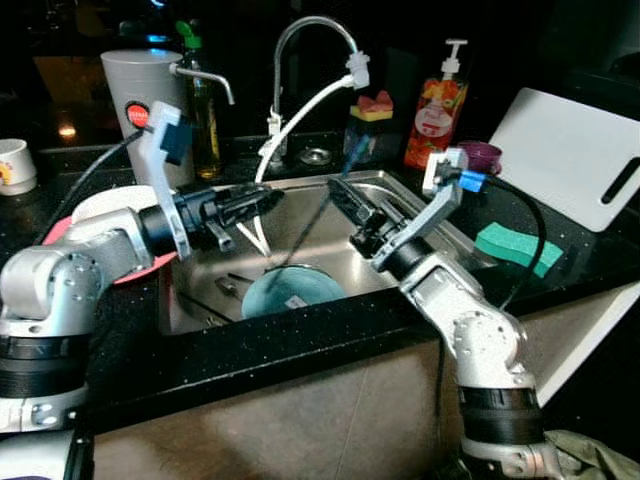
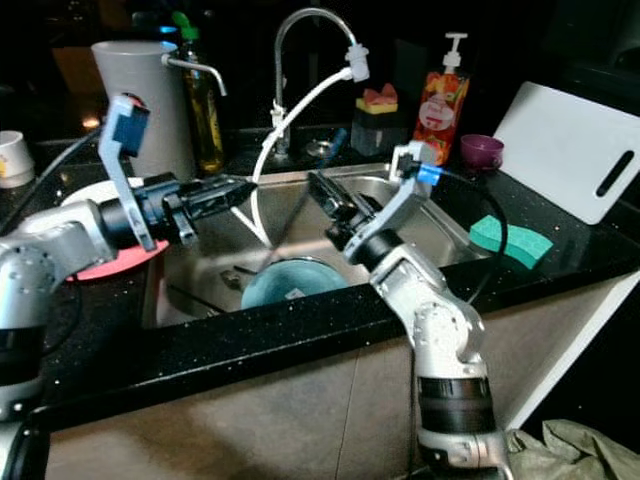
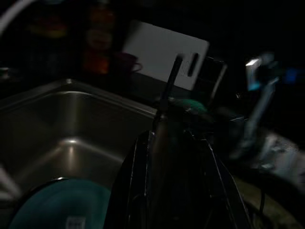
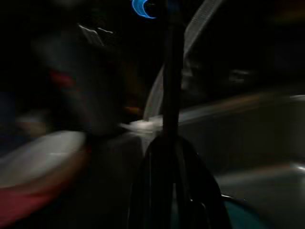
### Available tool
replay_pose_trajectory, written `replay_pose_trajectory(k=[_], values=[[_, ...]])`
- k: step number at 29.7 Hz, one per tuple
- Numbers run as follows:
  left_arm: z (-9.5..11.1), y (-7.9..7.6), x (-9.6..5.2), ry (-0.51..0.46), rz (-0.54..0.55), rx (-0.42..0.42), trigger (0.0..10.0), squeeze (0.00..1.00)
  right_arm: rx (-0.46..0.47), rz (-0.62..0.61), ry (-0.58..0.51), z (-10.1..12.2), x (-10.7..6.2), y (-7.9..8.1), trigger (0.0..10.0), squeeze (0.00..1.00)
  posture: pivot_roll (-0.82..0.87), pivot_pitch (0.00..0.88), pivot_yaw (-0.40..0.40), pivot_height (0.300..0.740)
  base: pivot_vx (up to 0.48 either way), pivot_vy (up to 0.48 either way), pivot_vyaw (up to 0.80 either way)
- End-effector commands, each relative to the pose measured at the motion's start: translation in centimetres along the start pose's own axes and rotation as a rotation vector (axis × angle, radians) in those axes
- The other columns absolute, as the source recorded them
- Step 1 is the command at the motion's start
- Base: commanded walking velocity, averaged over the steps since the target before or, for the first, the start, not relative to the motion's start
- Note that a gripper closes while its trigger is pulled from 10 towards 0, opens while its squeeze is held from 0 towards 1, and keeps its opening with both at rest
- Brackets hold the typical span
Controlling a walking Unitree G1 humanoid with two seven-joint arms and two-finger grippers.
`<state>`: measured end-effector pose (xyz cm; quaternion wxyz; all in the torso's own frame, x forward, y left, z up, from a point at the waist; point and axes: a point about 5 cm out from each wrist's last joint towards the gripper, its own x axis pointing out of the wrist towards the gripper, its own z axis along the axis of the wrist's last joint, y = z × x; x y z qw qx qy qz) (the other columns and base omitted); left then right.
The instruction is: Kitchen organization
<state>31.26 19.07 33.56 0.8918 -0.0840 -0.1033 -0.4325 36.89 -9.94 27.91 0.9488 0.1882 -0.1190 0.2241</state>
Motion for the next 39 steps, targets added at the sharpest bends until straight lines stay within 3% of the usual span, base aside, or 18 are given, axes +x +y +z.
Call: replay_pose_trajectory(k=[1,3,4,5,7,8,14,15,16,24,25,26,28,32,33,37,38,39], values=[[0.3,-0.5,-0.5,-0.008,-0.012,0.0,10.0,0.0,-0.039,-0.047,-0.007,-0.5,0.4,-0.3,10.0,0.0,0.24,0.177,-0.09,0.74,0.0,0.0,0.0],[0.4,-1.2,-1.1,-0.018,-0.016,0.002,10.0,0.0,-0.042,-0.106,-0.008,-1.3,1.2,-0.6,10.0,0.0,0.24,0.177,-0.09,0.74,0.0,0.0,0.0],[0.3,-1.5,-1.4,-0.028,0.002,-0.002,10.0,0.0,-0.11,-0.147,0.017,-2.3,1.8,-0.5,10.0,0.0,0.27,0.195,-0.098,0.74,0.0,0.0,0.0],[0.2,-1.7,-1.6,-0.037,0.023,-0.007,10.0,0.0,-0.142,-0.163,0.037,-3.2,2.1,-0.3,10.0,0.8,0.29,0.204,-0.104,0.74,0.0,0.0,0.0],[0.2,-1.8,-1.7,-0.043,0.037,-0.01,10.0,0.0,-0.163,-0.172,0.05,-3.7,2.2,-0.1,10.0,0.8,0.29,0.204,-0.104,0.74,0.0,0.0,0.0],[0.1,-2.0,-1.7,-0.051,0.056,-0.015,10.0,0.0,-0.155,-0.171,0.068,-4.5,2.3,0.2,10.0,1.0,0.31,0.212,-0.115,0.74,0.0,0.0,0.0],[-0.4,-2.1,-1.7,-0.081,0.153,-0.021,10.0,0.0,-0.133,-0.152,0.053,-5.4,2.1,1.0,10.0,1.0,0.33,0.211,-0.131,0.74,0.0,0.0,0.0],[-1.1,-1.4,-1.1,-0.128,0.377,0.012,10.0,0.0,-0.215,-0.146,-0.012,-4.8,1.8,1.1,10.0,0.0,0.32,0.193,-0.138,0.74,0.0,0.0,0.0],[-1.4,-1.3,-0.9,-0.138,0.454,0.037,10.0,0.0,-0.245,-0.148,-0.038,-4.7,1.7,1.0,10.0,0.0,0.32,0.193,-0.138,0.74,0.0,0.0,0.0],[-3.0,-1.2,-0.1,-0.056,0.653,0.185,10.0,0.0,-0.367,-0.159,-0.17,-2.9,-0.1,0.6,10.0,0.0,0.29,0.154,-0.129,0.74,0.0,0.0,0.0],[-2.9,0.4,-0.6,0.042,0.775,0.295,10.0,0.0,-0.422,-0.182,-0.236,-1.3,-1.2,0.4,10.0,0.0,0.26,0.138,-0.115,0.74,0.0,0.0,0.0],[-2.9,0.4,-0.6,0.042,0.775,0.295,10.0,0.0,-0.422,-0.182,-0.236,-1.3,-1.2,0.4,10.0,0.0,0.26,0.138,-0.115,0.74,0.0,0.0,0.0],[-2.0,2.0,-1.2,0.095,0.887,0.383,10.0,0.0,-0.486,-0.204,-0.297,0.1,-2.1,0.2,10.0,0.0,0.21,0.107,-0.076,0.74,0.0,0.0,0.0],[-0.6,3.2,-1.8,0.09,0.977,0.451,10.0,0.0,-0.52,-0.221,-0.341,1.4,-2.6,0.1,10.0,0.0,0.2,0.103,-0.069,0.74,0.0,0.0,0.0],[0.4,3.8,-2.2,0.074,1.022,0.49,10.0,1.0,-0.535,-0.227,-0.364,2.0,-2.8,0.1,10.0,0.0,0.19,0.098,-0.06,0.74,0.0,0.0,0.0],[2.2,6.3,-3.8,0.042,1.171,0.486,10.0,1.0,-0.569,-0.243,-0.409,3.4,-3.4,0.2,10.0,0.0,0.15,0.071,-0.044,0.74,0.0,0.0,0.0],[2.2,6.3,-3.8,0.042,1.171,0.486,10.0,1.0,-0.569,-0.243,-0.409,3.4,-3.4,0.2,10.0,0.0,0.15,0.071,-0.044,0.74,0.0,0.0,0.0],[2.5,7.9,-4.6,0.033,1.259,0.44,10.0,1.0,-0.579,-0.252,-0.415,3.9,-3.5,0.0,10.0,0.0,0.14,0.066,-0.053,0.74,0.0,0.0,0.0]])
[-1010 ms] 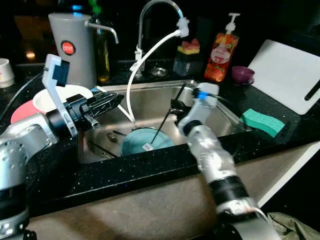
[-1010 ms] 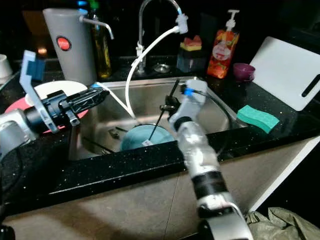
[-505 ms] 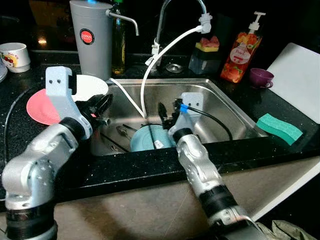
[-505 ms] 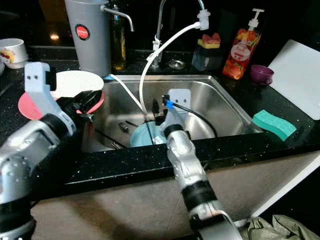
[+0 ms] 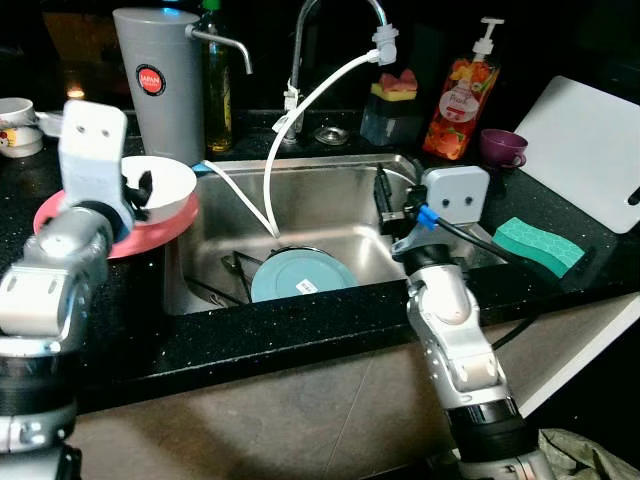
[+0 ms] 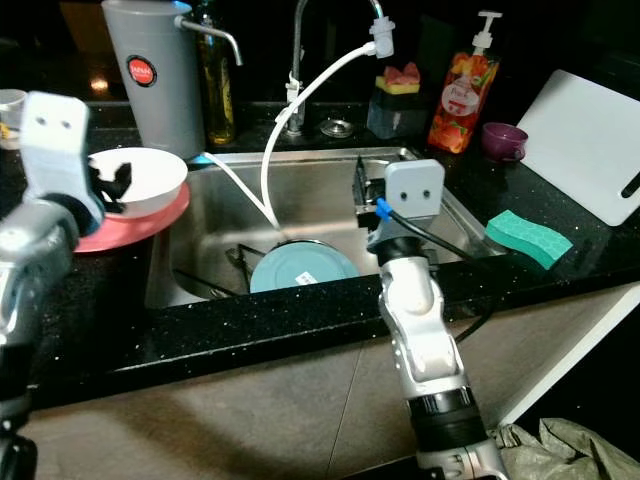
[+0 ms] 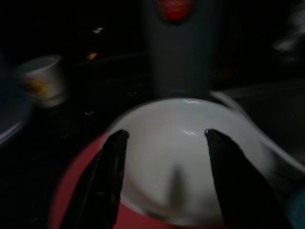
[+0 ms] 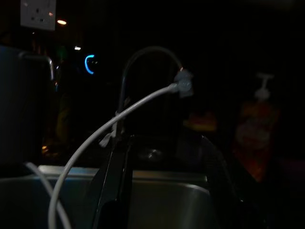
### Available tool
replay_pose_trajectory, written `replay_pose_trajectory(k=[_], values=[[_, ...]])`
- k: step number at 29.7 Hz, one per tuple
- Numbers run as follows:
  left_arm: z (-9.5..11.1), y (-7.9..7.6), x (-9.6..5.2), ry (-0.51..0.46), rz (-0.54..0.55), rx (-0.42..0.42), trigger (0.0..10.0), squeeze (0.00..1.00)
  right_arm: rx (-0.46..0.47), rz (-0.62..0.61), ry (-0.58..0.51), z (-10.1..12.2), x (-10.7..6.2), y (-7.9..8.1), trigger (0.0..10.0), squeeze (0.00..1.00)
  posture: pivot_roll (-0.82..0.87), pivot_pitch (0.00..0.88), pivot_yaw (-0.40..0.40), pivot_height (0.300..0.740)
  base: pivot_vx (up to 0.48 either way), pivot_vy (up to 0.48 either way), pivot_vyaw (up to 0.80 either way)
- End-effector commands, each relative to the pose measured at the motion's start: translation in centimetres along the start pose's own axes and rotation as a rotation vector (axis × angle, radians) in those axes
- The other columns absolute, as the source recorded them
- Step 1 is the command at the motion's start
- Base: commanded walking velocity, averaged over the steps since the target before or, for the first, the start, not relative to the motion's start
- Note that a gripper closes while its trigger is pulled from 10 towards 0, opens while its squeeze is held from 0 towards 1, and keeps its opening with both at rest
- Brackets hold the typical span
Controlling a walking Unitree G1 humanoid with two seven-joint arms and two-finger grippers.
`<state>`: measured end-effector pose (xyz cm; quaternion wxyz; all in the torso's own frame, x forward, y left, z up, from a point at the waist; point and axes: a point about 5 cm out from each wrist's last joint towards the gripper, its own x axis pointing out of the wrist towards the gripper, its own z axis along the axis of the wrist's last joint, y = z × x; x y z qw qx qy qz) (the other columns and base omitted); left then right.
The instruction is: Kitchen organization
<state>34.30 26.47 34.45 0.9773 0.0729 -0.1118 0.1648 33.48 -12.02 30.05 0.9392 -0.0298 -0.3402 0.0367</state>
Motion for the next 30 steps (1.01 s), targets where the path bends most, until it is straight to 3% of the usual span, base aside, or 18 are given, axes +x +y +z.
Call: replay_pose_trajectory(k=[1,9,10,15,21,24,25,26,27,28,30], values=[[-0.6,1.7,0.9,0.031,0.104,-0.025,10.0,1.0,-0.021,-0.032,-0.005,0.3,0.0,-1.0,10.0,0.0,0.14,0.066,-0.053,0.74,0.0,0.0,0.0],[-1.5,2.8,3.1,0.115,0.249,-0.121,10.0,1.0,-0.019,-0.02,0.036,-0.3,-0.1,-0.8,10.0,0.0,0.13,0.057,-0.065,0.74,0.0,0.0,0.0],[-2.0,2.6,3.5,0.152,0.238,-0.164,10.0,0.0,-0.014,-0.018,0.043,-0.4,-0.1,-0.7,10.0,0.0,0.13,0.06,-0.068,0.74,0.0,0.0,0.0],[-3.4,1.8,4.6,0.239,0.196,-0.27,10.0,0.0,-0.003,-0.006,0.063,-0.6,-0.3,-0.3,10.0,0.0,0.12,0.062,-0.065,0.74,0.0,0.0,0.0],[-4.9,1.8,4.6,0.325,0.221,-0.312,10.0,0.0,0.001,-0.016,0.075,-0.7,-0.6,-0.4,10.0,0.0,0.12,0.065,-0.047,0.74,0.0,0.0,0.0],[-6.3,1.8,4.5,0.397,0.218,-0.378,10.0,0.0,0.001,-0.026,0.083,-0.8,-0.6,-0.5,10.0,0.0,0.12,0.066,-0.044,0.74,0.0,0.0,0.0],[-6.8,1.8,4.4,0.423,0.218,-0.412,7.1,0.0,0.0,-0.027,0.083,-0.8,-0.6,-0.6,10.0,0.0,0.12,0.065,-0.043,0.74,0.0,0.0,0.0],[-7.1,1.8,4.4,0.437,0.219,-0.434,7.1,0.0,0.0,-0.027,0.084,-0.8,-0.6,-0.6,10.0,0.0,0.12,0.065,-0.043,0.74,0.0,0.0,0.0],[-7.3,1.8,4.3,0.45,0.219,-0.458,2.8,0.0,-0.002,-0.027,0.083,-0.8,-0.5,-0.7,10.0,0.0,0.12,0.067,-0.044,0.74,0.0,0.0,0.0],[-7.5,1.9,4.3,0.46,0.219,-0.485,0.0,0.0,-0.003,-0.026,0.081,-0.7,-0.4,-0.7,10.0,0.0,0.12,0.067,-0.044,0.74,0.0,0.0,0.0],[-7.6,1.9,4.3,0.466,0.221,-0.505,0.0,0.0,-0.004,-0.025,0.079,-0.7,-0.3,-0.8,10.0,0.0,0.12,0.066,-0.046,0.74,0.0,0.0,0.0]])
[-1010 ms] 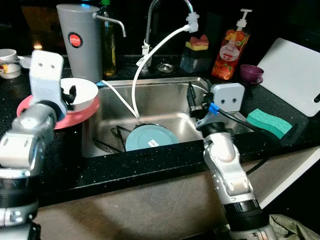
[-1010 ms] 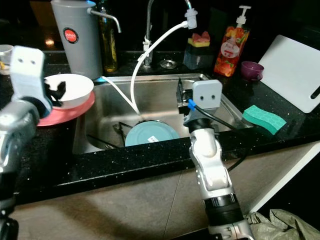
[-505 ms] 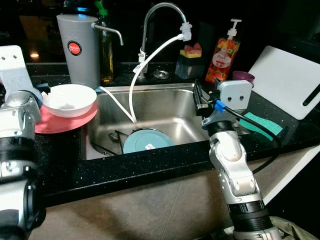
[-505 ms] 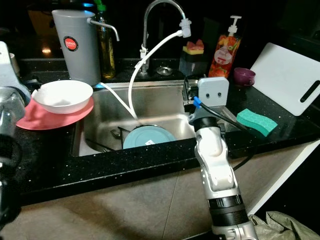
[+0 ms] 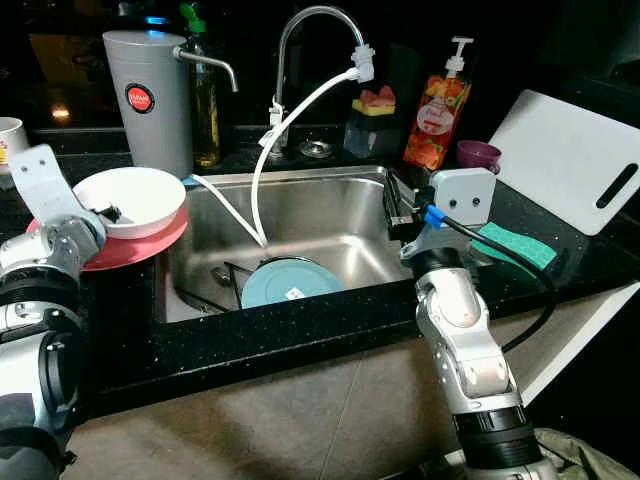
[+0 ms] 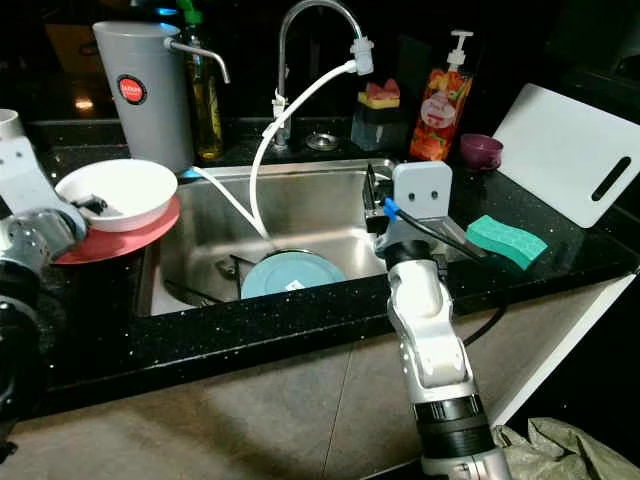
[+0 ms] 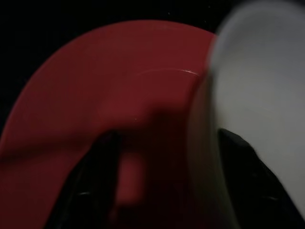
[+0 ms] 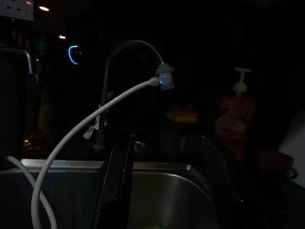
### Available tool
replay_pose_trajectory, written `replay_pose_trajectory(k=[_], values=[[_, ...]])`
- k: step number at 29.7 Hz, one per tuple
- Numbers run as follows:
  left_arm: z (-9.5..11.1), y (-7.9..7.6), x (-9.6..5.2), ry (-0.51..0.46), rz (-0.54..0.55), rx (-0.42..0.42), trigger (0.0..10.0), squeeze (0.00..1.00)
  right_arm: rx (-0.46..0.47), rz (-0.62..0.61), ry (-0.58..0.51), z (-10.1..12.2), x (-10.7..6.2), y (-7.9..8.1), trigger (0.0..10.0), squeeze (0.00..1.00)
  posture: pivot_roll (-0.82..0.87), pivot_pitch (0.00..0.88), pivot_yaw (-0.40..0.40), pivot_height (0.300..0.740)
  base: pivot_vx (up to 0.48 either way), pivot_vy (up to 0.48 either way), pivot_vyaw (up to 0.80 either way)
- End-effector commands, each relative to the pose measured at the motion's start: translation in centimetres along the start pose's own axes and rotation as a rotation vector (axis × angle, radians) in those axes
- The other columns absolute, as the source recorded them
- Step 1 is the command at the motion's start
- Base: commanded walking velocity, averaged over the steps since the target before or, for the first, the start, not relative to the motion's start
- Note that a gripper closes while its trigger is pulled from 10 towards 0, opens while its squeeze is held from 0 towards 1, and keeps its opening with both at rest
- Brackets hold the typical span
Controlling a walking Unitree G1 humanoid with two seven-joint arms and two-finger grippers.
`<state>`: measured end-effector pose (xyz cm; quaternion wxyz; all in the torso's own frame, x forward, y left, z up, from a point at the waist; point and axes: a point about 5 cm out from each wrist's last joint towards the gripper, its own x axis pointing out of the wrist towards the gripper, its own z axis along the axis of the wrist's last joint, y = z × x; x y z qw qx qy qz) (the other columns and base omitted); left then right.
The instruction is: Kitchen organization
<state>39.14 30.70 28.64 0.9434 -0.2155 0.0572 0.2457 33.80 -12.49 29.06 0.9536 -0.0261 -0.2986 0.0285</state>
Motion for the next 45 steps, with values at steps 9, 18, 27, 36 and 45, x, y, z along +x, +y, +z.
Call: replay_pose_trajectory(k=[9,18,27,36,45], values=[[1.0,0.5,0.0,-0.041,0.04,0.007,0.0,0.0,0.022,0.037,-0.028,0.9,1.1,0.0,10.0,0.0,0.14,0.063,-0.069,0.74,0.0,0.0,0.0],[2.6,0.9,-0.3,-0.16,0.104,0.144,0.0,0.0,0.074,0.097,-0.042,1.4,2.0,1.3,10.0,0.0,0.15,0.061,-0.074,0.74,0.0,0.0,0.0],[5.4,-5.2,-3.5,-0.395,-0.409,0.095,10.0,0.0,0.343,0.269,0.011,1.9,2.6,4.2,10.0,0.0,0.17,0.069,-0.091,0.74,0.0,0.0,0.0],[4.6,-8.0,-8.8,-0.495,-0.909,0.116,10.0,0.0,0.867,0.495,0.096,3.0,2.1,6.1,10.0,0.0,0.18,0.084,-0.094,0.74,0.0,0.0,0.0],[2.3,-9.3,-11.7,-0.5,-1.11,0.215,10.0,0.0,1.06,0.608,0.166,3.4,1.4,6.6,10.0,0.0,0.17,0.086,-0.092,0.74,0.0,0.0,0.0]])
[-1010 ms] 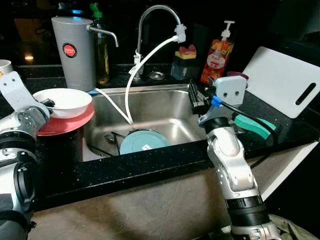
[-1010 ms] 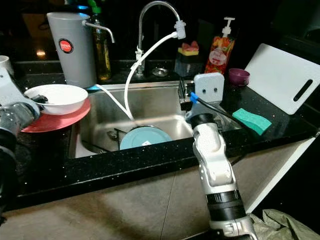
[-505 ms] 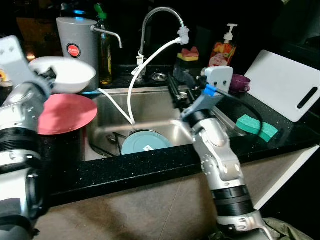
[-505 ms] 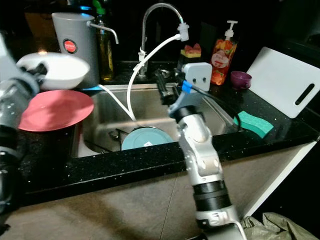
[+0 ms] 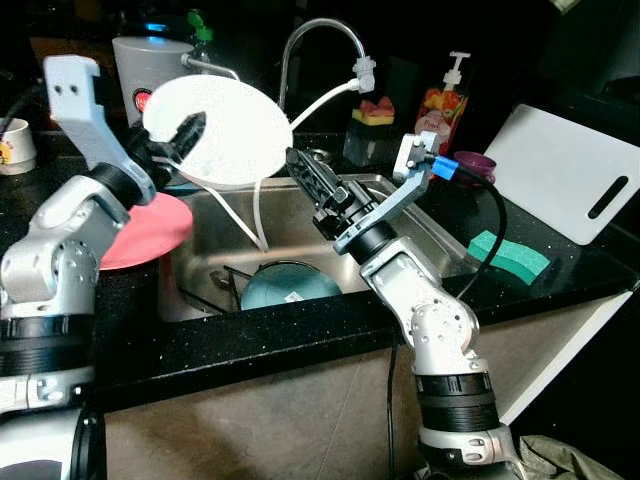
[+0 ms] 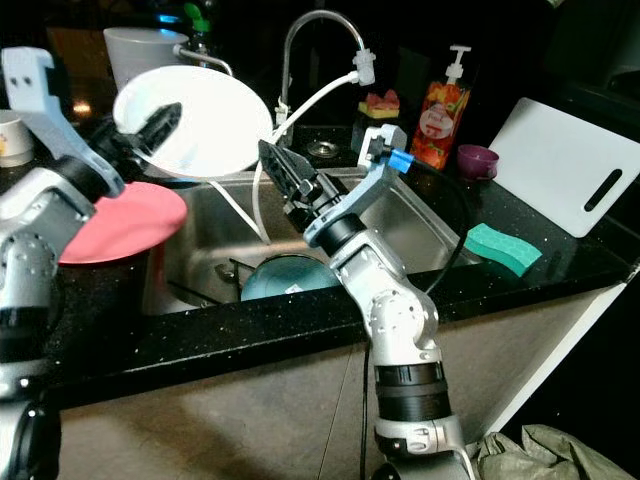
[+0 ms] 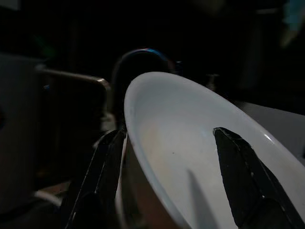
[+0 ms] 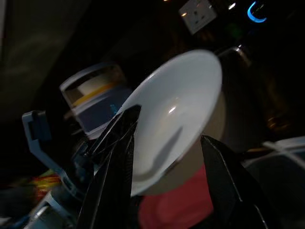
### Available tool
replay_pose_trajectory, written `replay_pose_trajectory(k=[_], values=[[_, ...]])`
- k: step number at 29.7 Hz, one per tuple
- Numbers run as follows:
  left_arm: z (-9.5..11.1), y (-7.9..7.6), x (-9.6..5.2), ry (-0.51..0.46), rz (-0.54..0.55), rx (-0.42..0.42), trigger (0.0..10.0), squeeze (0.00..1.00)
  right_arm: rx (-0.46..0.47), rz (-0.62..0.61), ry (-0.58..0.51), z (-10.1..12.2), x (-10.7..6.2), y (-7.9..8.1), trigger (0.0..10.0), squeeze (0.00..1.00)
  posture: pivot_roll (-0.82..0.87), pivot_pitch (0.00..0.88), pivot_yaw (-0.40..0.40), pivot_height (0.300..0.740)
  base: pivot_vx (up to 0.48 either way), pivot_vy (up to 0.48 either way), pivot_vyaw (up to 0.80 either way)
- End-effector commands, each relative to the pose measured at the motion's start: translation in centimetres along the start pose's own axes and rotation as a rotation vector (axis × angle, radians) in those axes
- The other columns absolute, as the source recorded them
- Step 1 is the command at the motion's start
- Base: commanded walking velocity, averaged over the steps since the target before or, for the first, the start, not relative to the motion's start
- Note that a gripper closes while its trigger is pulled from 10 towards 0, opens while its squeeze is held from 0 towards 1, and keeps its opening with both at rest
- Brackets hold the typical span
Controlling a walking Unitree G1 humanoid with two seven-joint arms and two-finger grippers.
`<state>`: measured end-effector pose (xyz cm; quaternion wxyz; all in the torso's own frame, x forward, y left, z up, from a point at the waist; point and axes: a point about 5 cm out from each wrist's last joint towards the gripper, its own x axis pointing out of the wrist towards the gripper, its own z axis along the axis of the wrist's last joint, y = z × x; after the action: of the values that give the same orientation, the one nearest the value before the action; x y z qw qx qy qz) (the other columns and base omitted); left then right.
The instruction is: Kitchen organization
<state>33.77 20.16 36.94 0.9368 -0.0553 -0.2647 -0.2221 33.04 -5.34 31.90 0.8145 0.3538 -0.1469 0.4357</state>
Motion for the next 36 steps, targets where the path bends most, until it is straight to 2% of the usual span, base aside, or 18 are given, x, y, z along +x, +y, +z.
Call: replay_pose_trajectory(k=[1,3,5,10,12,13,15,16,17,21,23,24,25,26,30,31,32,36], values=[[-0.5,-1.5,0.0,0.022,-0.08,0.003,10.0,0.0,0.05,0.022,-0.002,0.3,-0.3,0.3,10.0,0.0,0.17,0.088,-0.091,0.74,0.0,0.0,0.0],[-1.0,-2.9,-0.3,0.049,-0.158,0.017,10.0,0.0,0.08,0.034,0.022,0.3,-0.5,0.5,10.0,0.0,0.17,0.089,-0.091,0.74,0.0,0.0,0.0],[-0.9,-3.3,-0.5,0.048,-0.183,0.017,10.0,0.0,0.087,0.019,0.034,0.1,-0.5,0.3,10.0,0.0,0.16,0.091,-0.091,0.74,0.0,0.0,0.0],[-0.8,-4.9,-1.0,0.049,-0.296,0.023,10.0,0.0,0.11,-0.084,0.082,-0.7,-0.7,-1.0,10.0,0.0,0.16,0.094,-0.093,0.74,0.0,0.0,0.0],[-1.1,-6.0,-1.4,0.076,-0.37,0.071,10.0,0.0,0.121,-0.149,0.125,-1.3,-0.7,-1.7,10.0,0.0,0.17,0.099,-0.097,0.74,0.0,0.0,0.0],[-1.4,-6.6,-1.7,0.097,-0.413,0.118,10.0,0.0,0.134,-0.201,0.163,-1.8,-0.7,-2.2,8.4,0.0,0.17,0.102,-0.1,0.74,0.0,0.0,0.0],[-1.5,-6.8,-1.8,0.106,-0.429,0.135,10.0,0.0,0.133,-0.223,0.177,-2.0,-0.8,-2.5,8.4,0.0,0.17,0.102,-0.1,0.74,0.0,0.0,0.0],[-1.6,-7.0,-1.9,0.115,-0.444,0.155,10.0,0.0,0.13,-0.251,0.189,-2.2,-0.8,-2.8,6.0,0.0,0.17,0.105,-0.104,0.74,0.0,0.0,0.0],[-1.9,-7.3,-2.0,0.128,-0.459,0.186,10.0,0.0,0.135,-0.285,0.201,-2.5,-1.0,-3.3,0.0,0.0,0.17,0.105,-0.104,0.74,0.0,0.0,0.0],[-3.2,-7.4,-1.7,0.189,-0.415,0.291,10.0,0.0,0.133,-0.36,0.223,-3.2,-1.5,-4.5,0.0,0.0,0.17,0.116,-0.115,0.74,0.0,0.0,0.0],[-3.9,-7.5,-1.5,0.203,-0.387,0.294,10.0,0.0,0.135,-0.388,0.23,-3.5,-1.7,-5.0,0.0,0.0,0.17,0.123,-0.122,0.74,0.0,0.0,0.0],[-4.2,-7.6,-1.5,0.21,-0.38,0.298,10.0,0.84,0.134,-0.399,0.233,-3.6,-1.7,-5.1,0.0,0.0,0.18,0.126,-0.127,0.74,0.0,0.0,0.0],[-4.4,-7.6,-1.5,0.216,-0.375,0.302,10.0,0.84,0.134,-0.406,0.236,-3.7,-1.8,-5.2,0.0,0.0,0.18,0.126,-0.127,0.74,0.0,0.0,0.0],[-4.9,-7.7,-1.6,0.236,-0.371,0.297,10.0,1.0,0.136,-0.415,0.24,-3.8,-1.8,-5.4,0.0,0.0,0.18,0.132,-0.134,0.74,0.0,0.0,0.0],[-6.0,-7.4,-1.8,0.276,-0.307,0.33,10.0,1.0,0.142,-0.441,0.253,-4.2,-1.9,-5.9,0.0,0.0,0.2,0.14,-0.148,0.74,0.0,0.0,0.0],[-5.9,-7.3,-2.0,0.28,-0.293,0.327,10.0,0.78,0.142,-0.448,0.253,-4.2,-1.9,-6.1,0.0,0.0,0.2,0.142,-0.151,0.74,0.0,0.0,0.0],[-5.8,-6.7,-2.1,0.283,-0.261,0.318,10.0,0.0,0.141,-0.462,0.251,-4.1,-1.9,-6.5,0.0,0.0,0.21,0.143,-0.154,0.74,0.0,0.0,0.0],[-5.2,-5.2,-2.9,0.292,-0.18,0.317,10.0,0.0,0.135,-0.509,0.237,-3.9,-1.9,-7.6,0.0,0.0,0.24,0.148,-0.167,0.74,0.0,0.0,0.0]])
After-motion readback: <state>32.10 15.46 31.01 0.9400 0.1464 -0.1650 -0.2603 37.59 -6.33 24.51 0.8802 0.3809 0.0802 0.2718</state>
